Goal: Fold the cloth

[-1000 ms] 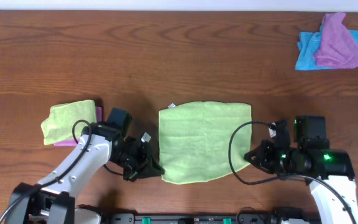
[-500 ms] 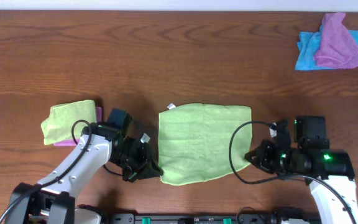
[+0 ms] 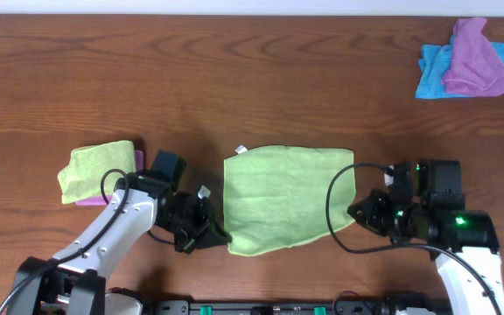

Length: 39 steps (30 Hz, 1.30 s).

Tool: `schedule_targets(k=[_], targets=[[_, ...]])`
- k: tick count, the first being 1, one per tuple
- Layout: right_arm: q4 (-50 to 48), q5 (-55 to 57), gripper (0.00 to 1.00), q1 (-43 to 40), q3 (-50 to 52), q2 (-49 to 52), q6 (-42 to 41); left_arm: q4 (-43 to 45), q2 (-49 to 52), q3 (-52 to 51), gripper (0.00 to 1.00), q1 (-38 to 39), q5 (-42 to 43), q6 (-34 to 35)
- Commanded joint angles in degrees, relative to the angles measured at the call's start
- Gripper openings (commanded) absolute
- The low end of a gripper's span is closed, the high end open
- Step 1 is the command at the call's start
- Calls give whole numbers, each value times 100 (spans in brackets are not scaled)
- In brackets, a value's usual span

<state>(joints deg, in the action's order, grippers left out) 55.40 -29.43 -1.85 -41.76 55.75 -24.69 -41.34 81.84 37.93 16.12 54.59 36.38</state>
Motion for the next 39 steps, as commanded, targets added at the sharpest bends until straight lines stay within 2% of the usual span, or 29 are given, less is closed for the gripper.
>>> schedule_targets(k=[1, 8, 20, 39], targets=[[-149, 221, 1, 74, 24, -35, -125, 313, -44, -7, 6, -35, 118, 669], [-560, 507, 1, 76, 24, 57, -122, 1075, -44, 131, 6, -35, -15, 1353], [-1672, 573, 1, 76, 24, 1014, -7, 2393, -31, 136, 6, -35, -605, 2249], [-2664, 1126, 1, 76, 24, 1449, 11, 3611, -9, 136, 6, -46, -2048, 2605]])
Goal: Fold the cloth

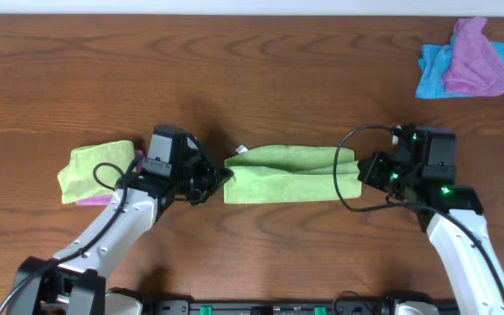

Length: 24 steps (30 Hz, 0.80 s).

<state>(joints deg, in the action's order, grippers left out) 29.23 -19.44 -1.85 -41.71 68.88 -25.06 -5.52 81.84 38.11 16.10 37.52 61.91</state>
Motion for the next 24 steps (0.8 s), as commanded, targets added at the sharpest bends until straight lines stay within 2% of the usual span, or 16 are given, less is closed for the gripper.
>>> schedule_targets(k=[1, 8, 24], targets=[[-131, 129, 1, 76, 20, 229, 48, 61, -9, 118, 6, -44, -428, 52], [-481, 125, 1, 81, 20, 616, 46, 494, 118, 118, 6, -44, -743, 50], [-658, 492, 1, 81, 20, 715, 96, 1248, 994, 195, 6, -33, -743, 105]])
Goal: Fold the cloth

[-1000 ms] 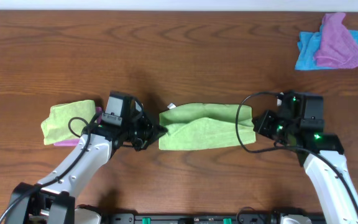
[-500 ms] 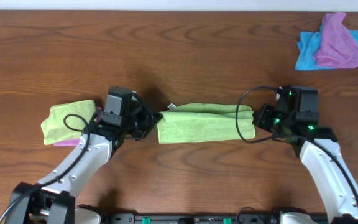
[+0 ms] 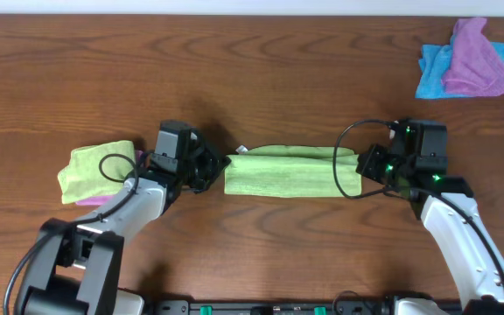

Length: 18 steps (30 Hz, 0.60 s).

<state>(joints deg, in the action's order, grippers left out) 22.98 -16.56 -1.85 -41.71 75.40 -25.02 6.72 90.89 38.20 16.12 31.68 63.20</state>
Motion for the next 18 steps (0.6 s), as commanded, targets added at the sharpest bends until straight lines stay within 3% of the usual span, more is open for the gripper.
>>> schedule_targets(k=[1, 18], targets=[[-48, 225, 1, 81, 20, 101, 101, 26, 94, 199, 6, -35, -203, -24], [-942, 387, 1, 490, 20, 1119, 107, 87, 129, 221, 6, -35, -702, -63]])
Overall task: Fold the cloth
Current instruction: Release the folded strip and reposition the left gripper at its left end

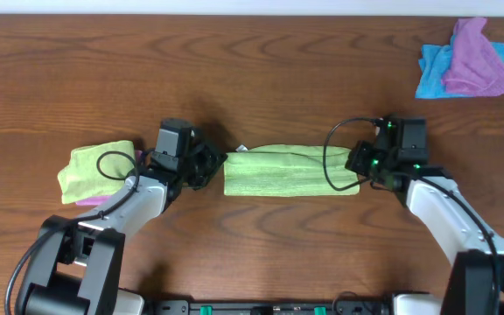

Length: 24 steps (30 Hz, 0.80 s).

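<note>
The green cloth [291,171] lies folded in half as a long strip in the middle of the table, its white tag at the far left corner. My left gripper [220,163] sits at the strip's left end near the far edge, and its fingertips reach onto the cloth. At the right end, my right gripper [357,164] is over the far corner of the strip. Both look shut on the cloth's corners, though the wrists hide much of the fingers.
A folded green cloth on a pink one [99,172] lies just left of my left arm. Crumpled blue and purple cloths [468,70] sit at the far right corner. Cables loop beside both wrists.
My right gripper has shifted a little left, further over the cloth's right end. The left gripper and the folded strip stand as they were.
The cloth first lay open and flat, with both grippers at its near corners. Then the near edge was raised and carried halfway over. After that the grippers were at the far edge and the cloth lay as a folded strip, as it lies now.
</note>
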Tool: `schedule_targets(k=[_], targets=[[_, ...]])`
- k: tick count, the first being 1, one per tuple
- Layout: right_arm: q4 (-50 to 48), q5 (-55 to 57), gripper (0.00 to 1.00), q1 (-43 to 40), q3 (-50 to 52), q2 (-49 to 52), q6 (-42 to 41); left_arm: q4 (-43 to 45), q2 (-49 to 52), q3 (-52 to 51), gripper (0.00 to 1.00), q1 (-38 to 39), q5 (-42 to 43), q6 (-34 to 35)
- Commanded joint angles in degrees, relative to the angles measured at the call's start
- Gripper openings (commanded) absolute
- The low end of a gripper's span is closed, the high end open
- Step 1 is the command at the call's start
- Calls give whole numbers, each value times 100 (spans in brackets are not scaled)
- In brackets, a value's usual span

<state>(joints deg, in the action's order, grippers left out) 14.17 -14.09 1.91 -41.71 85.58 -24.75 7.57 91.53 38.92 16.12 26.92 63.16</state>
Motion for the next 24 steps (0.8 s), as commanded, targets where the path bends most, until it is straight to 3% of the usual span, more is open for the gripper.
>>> schedule_targets(k=[1, 17, 21, 23, 24], targets=[[-72, 192, 1, 129, 20, 138, 81, 2, 68, 149, 6, -35, -236, -61], [-74, 643, 1, 149, 20, 170, 125, 0, 72, 149, 6, -35, -402, -146], [-76, 796, 3, 149, 20, 170, 127, 2, 72, 149, 18, -35, -420, -254], [-96, 817, 11, 149, 20, 170, 127, 0, 72, 149, 31, -39, -428, -310], [-114, 831, 21, 149, 20, 170, 129, 2, 72, 149, 36, -42, -435, -319]])
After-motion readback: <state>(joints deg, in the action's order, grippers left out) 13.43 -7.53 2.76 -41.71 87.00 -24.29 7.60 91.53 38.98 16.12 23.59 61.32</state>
